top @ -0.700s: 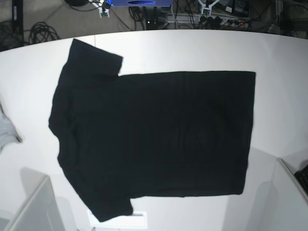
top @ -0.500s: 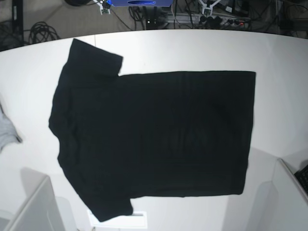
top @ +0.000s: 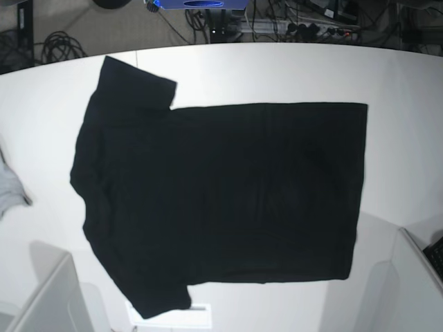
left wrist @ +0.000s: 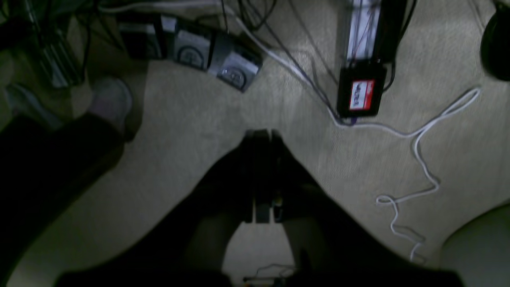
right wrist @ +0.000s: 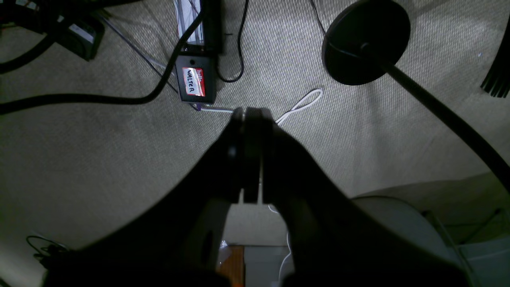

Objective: Fold the T-shirt properly

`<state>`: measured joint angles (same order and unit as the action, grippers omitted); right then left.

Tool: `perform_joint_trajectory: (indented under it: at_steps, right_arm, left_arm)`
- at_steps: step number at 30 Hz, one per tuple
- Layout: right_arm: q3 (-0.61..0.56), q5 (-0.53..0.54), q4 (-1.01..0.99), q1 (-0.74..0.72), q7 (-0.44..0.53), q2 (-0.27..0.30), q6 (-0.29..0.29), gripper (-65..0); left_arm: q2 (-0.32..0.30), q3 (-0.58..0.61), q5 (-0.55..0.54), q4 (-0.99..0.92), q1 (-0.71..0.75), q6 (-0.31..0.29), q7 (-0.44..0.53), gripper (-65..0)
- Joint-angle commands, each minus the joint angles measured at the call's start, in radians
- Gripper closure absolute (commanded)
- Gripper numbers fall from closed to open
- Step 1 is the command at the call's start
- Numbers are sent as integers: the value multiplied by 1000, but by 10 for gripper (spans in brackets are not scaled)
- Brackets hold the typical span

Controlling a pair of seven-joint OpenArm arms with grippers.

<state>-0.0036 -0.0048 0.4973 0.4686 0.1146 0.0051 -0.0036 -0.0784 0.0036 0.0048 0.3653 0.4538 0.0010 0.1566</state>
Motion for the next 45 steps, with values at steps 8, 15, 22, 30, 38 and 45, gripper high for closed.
perform_joint_trajectory:
  at_steps: [8,15,22,30,38,45]
  right_arm:
    - [0,4,-59,-66,-69,0,0,0]
    - [0,1,-61,23,84,3,0,0]
    - [6,6,85,184,152,32,0,0]
    - [9,7,562,516,152,63,0,0]
    - [55,7,863,730,152,63,-2,0]
    - [144,7,1105,801,156,54,-2,0]
  left_arm:
    - [1,0,-2,-87,-69,4,10,0]
    - [-4,2,7,-18,29,4,130,0]
    - [-34,-11,-4,153,241,4,301,0]
    - [-88,-14,-15,341,480,7,555,0]
    - [-154,-11,-256,521,669,7,763,0]
    - [-186,-14,-363,731,762,7,1013,0]
